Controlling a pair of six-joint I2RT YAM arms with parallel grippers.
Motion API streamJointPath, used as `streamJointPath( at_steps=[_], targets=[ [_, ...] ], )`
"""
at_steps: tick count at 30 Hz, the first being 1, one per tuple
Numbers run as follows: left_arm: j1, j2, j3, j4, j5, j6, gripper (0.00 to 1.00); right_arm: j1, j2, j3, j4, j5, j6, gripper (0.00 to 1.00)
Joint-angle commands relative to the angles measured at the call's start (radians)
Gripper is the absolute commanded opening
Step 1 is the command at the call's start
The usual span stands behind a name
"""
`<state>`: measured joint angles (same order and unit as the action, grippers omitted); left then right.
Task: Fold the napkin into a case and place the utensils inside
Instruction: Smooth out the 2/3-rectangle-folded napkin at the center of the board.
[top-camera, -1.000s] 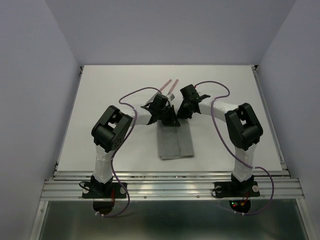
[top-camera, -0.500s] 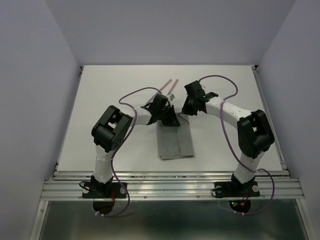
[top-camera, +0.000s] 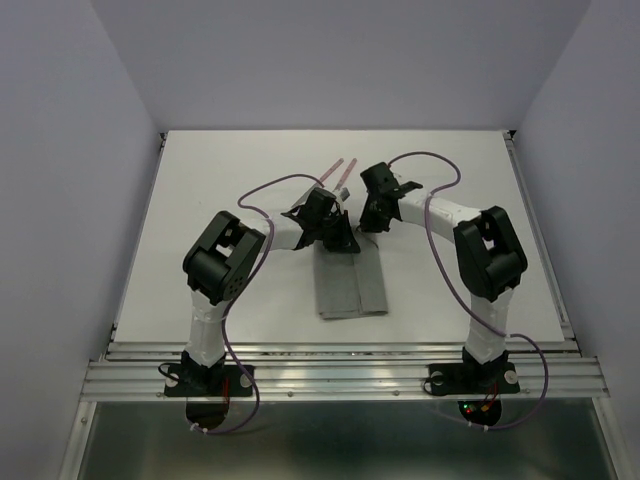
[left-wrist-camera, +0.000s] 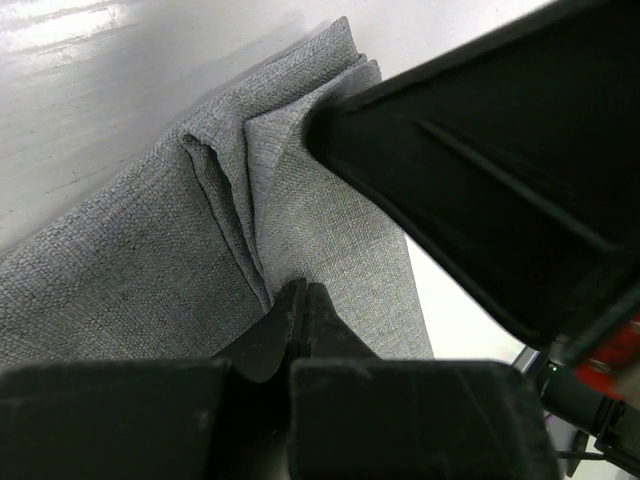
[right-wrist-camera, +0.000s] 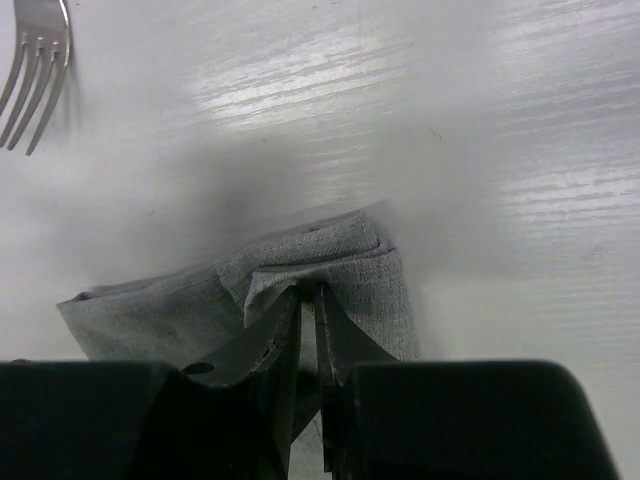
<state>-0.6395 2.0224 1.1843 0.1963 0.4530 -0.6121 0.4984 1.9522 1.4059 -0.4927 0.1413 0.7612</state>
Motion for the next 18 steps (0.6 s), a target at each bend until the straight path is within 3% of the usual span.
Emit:
streamJointPath(
  at_steps=[1,8,18],
  targets=[
    [0.001,-0.002,-0.02,-0.034,-0.005,0.038,0.0,-0.004,0.036,0.056,-0.009,-0.012,-0.02,0.17],
    [0.003,-0.007,0.026,-0.109,-0.034,0.086,0.0,-0.004,0.074,0.013,-0.001,0.012,-0.008,0.16],
    [0.001,-0.076,0.071,-0.221,-0.056,0.155,0.0,-0.014,0.06,-0.087,0.026,0.09,0.133,0.16]
  ],
)
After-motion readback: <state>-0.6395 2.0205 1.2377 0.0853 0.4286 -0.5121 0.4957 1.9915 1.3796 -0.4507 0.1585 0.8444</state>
